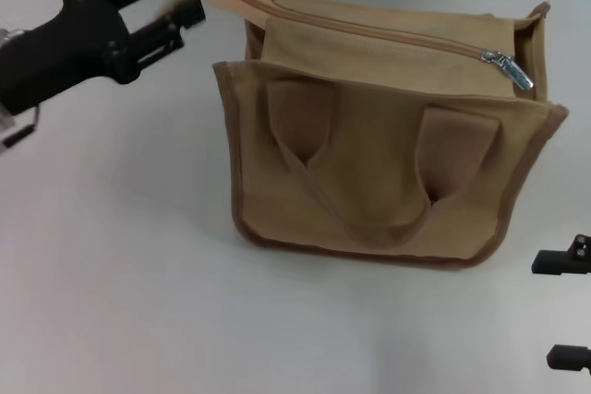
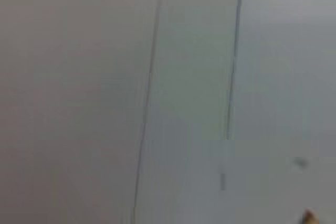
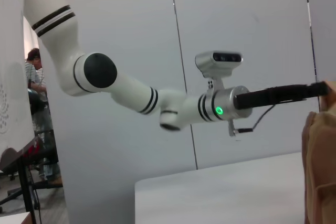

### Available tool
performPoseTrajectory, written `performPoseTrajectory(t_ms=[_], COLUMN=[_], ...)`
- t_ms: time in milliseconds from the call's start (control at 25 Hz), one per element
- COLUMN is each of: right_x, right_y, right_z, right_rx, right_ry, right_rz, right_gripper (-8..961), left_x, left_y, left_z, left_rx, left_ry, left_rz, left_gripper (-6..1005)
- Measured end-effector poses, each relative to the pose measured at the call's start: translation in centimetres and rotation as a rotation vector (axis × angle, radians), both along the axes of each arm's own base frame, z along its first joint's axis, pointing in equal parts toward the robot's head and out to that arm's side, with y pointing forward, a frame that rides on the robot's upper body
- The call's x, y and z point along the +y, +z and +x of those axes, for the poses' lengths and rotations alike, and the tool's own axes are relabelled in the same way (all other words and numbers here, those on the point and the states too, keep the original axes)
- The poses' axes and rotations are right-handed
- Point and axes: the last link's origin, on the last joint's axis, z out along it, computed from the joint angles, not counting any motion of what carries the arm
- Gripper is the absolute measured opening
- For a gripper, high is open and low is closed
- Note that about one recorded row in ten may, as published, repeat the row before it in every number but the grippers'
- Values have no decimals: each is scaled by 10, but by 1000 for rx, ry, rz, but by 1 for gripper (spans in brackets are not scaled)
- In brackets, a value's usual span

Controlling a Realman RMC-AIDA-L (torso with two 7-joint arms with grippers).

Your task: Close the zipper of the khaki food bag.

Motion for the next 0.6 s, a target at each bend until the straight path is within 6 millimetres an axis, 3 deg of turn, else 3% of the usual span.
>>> performPoseTrajectory(t_ms=[160,200,400,480,560,600], right_x=[2,4,8,9,9,10], right_y=[0,-1,-3,-3,-3,-4], right_z=[-1,-1,-3,-3,-3,-3], right_rx=[-3,-7,-4,-3,-3,-5], right_ry=[1,2,0,-1,-2,-3], right_rz=[2,6,6,5,5,6], right_gripper=[784,784,783,783,783,783], left_x=[-2,-6,-20,-24,-31,-36], left_y=[18,32,54,55,52,39], left_z=[4,7,11,13,17,18], left_rx=[94,129,108,86,45,5], left_ry=[-8,-14,-65,-88,-124,-142], left_rz=[-97,-144,-213,-237,-277,-328], left_gripper=[536,566,741,818,816,815])
